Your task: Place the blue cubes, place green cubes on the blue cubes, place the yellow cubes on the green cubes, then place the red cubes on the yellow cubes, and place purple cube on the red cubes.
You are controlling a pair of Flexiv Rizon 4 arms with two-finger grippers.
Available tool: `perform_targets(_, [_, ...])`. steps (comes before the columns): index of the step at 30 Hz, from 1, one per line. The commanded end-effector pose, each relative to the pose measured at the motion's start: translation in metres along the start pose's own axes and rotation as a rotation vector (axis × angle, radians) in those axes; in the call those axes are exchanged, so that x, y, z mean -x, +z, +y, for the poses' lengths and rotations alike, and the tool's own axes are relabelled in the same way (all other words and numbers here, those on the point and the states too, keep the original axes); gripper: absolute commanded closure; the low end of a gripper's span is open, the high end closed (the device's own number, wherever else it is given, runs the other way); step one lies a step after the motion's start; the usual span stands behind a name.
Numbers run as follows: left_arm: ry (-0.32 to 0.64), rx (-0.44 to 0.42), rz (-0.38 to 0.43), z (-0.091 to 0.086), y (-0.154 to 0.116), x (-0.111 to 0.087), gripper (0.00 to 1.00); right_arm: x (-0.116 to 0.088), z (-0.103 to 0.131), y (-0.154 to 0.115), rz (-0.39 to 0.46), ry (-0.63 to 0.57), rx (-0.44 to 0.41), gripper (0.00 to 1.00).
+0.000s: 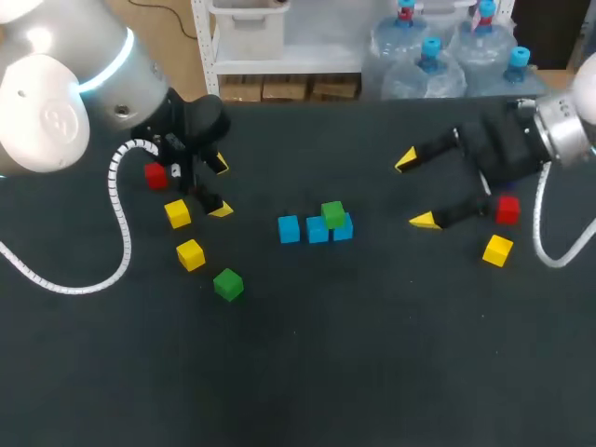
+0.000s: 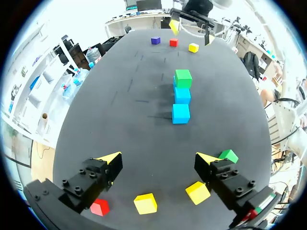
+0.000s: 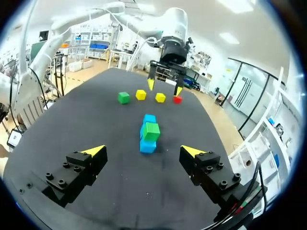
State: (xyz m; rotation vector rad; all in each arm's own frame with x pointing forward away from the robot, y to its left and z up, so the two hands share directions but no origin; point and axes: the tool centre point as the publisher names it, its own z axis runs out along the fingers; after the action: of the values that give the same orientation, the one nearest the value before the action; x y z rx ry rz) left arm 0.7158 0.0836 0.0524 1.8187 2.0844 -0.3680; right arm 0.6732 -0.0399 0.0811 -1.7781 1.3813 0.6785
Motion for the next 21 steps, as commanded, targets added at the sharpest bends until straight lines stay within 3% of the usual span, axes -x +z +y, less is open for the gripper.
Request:
perform_targets(1, [0.004,-0.001,-0.005,0.0,0.0,-0.001,0.0,0.007,-0.008,-0.01,0.006,0.005,0.017,0.0])
perform_targets(6, [0.004,-0.001,-0.005,0.0,0.0,-0.001,0.0,0.011,-0.015,-0.024,0.061,0.021,0.02,0.0])
perform_targets(10, [0.004,-0.001,-0.005,0.0,0.0,-0.001,0.0,0.002,-0.023,-0.029,0.085,0.046,0.025,0.0])
perform_targets(17, [0.004,-0.001,-0.005,0.0,0.0,-0.001,0.0,0.002,-0.027,-0.025,0.136,0.011,0.126,0.0])
perform_targets(21, [0.004,-0.001,-0.005,0.0,0.0,-0.001,0.0,0.002,-0.027,-0.025,0.136,0.011,0.126,0.0])
